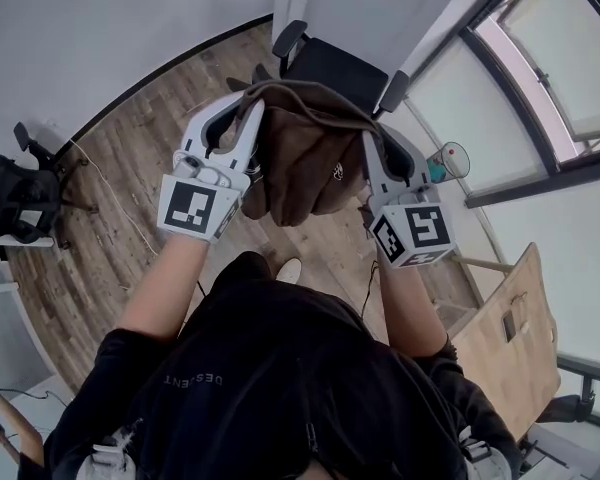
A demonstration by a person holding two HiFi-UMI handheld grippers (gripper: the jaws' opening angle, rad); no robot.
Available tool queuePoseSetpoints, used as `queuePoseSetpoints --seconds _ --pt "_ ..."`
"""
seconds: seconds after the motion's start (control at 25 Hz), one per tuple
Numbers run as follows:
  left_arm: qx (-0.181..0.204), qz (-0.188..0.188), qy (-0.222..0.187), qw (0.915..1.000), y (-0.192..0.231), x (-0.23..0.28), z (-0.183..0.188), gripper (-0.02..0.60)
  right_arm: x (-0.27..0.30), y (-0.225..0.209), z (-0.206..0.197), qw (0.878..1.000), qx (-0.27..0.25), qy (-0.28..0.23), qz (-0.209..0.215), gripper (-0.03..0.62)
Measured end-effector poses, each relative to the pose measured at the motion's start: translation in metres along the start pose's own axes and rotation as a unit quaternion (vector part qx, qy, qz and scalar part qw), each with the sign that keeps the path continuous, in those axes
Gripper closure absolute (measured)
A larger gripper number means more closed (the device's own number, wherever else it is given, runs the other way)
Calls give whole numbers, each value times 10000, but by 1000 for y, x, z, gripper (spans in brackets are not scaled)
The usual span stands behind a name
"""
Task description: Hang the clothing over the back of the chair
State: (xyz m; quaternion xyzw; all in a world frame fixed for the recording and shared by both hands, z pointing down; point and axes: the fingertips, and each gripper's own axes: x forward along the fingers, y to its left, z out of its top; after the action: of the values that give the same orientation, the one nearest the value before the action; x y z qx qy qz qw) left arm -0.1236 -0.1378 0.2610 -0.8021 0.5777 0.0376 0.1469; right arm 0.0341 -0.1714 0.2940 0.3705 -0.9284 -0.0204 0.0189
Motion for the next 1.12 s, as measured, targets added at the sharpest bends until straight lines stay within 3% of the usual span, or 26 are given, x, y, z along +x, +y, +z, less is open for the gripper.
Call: queuePoseSetpoints --seconds 0.44,0.8,1.12 --pt "-63 -474 -315 9984 60 98 -7 532 81 -56 26 9985 -248 -161 -464 549" --pt "-307 -1182 -304 9920 110 184 -45 531 151 -100 18 9927 -211 92 -1187 549" --pt "-513 -1798 -192 9822 119 238 -86 531 180 -134 -6 9825 -140 405 -1810 548"
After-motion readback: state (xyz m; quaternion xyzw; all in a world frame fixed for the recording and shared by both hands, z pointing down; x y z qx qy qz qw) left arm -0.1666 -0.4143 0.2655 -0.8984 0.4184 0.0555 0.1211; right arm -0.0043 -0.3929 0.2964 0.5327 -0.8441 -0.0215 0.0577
